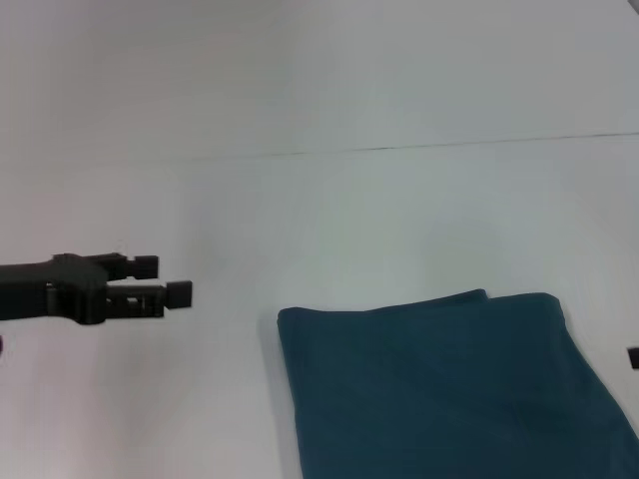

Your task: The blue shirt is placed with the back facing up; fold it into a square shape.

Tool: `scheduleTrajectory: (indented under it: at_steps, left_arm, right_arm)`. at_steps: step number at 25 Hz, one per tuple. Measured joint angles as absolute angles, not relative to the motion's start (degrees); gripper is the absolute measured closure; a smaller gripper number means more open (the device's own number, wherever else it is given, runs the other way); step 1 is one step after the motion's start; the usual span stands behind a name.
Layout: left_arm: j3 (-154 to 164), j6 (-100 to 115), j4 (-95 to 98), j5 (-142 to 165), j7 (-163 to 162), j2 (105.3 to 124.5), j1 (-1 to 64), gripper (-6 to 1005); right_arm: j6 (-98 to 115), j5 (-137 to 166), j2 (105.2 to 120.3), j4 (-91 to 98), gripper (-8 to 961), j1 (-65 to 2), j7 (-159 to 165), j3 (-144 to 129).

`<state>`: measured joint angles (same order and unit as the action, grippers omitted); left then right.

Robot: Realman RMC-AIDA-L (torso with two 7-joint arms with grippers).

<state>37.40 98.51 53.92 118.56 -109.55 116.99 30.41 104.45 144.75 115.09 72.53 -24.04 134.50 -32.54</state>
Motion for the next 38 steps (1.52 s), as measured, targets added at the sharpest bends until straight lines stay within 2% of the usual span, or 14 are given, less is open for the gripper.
scheduleTrajectory:
  at_steps: [6,7,9,11,13,17,18,22,24,26,29,32,38]
  left_arm:
    - [38.8,104.2,53.8,118.3,-100.4,119.06,29.9,191]
    - [38.8,104.2,53.8,118.3,-100.4,119.06,29.9,192]
    - [38.6,104.6,53.7,118.3,-98.9,119.31,29.3,194]
    - [38.1,105.1,53.4,118.1,-96.8,119.31,28.4,196]
    - [37.3,106.0,53.3,117.8,-93.8,119.24,27.5,198]
    - [36.0,106.7,52.2,117.3,-92.5,119.06,26.6,375]
    - [36.0,106.6,52.0,117.3,-93.3,119.01,26.6,419]
    - [36.6,104.7,52.4,118.7,-104.6,118.73,28.2,473]
    - [37.1,103.8,52.7,119.9,-112.1,118.32,29.7,500]
    - [37.4,103.5,52.8,121.8,-118.5,117.82,31.3,403]
    - [37.7,103.1,52.9,126.6,-127.6,117.25,34.3,257]
    - [39.8,102.6,52.9,132.0,-133.8,117.05,36.8,217]
    - [44.3,100.0,52.0,135.7,-135.5,118.54,37.9,136]
  right_arm:
    - [109.0,143.7,114.95,74.0,447,-27.8,133.3,-32.9]
    - [109.8,143.5,115.72,75.1,456,-29.1,132.5,-33.5]
    - [110.0,143.4,116.09,75.4,473,-29.5,132.2,-33.9]
    - [109.9,143.0,117.11,75.9,491,-30.8,130.2,-34.7]
    - [109.7,142.7,118.17,75.9,575,-31.7,126.5,-35.2]
    - [109.7,142.8,119.32,75.7,743,-32.3,122.8,-38.1]
    - [109.7,142.8,119.35,75.7,785,-32.3,122.9,-39.3]
    - [109.7,142.8,119.21,76.0,955,-32.3,123.1,-41.5]
    - [109.8,142.8,118.85,76.0,948,-32.3,123.0,-41.5]
    - [109.9,142.8,117.86,76.1,942,-32.3,122.6,-41.5]
    - [110.1,142.8,117.26,76.2,932,-32.4,122.5,-41.7]
    - [111.9,142.6,116.88,77.0,922,-33.1,122.4,-42.1]
    - [113.8,142.4,117.22,78.1,903,-35.3,126.1,-45.5]
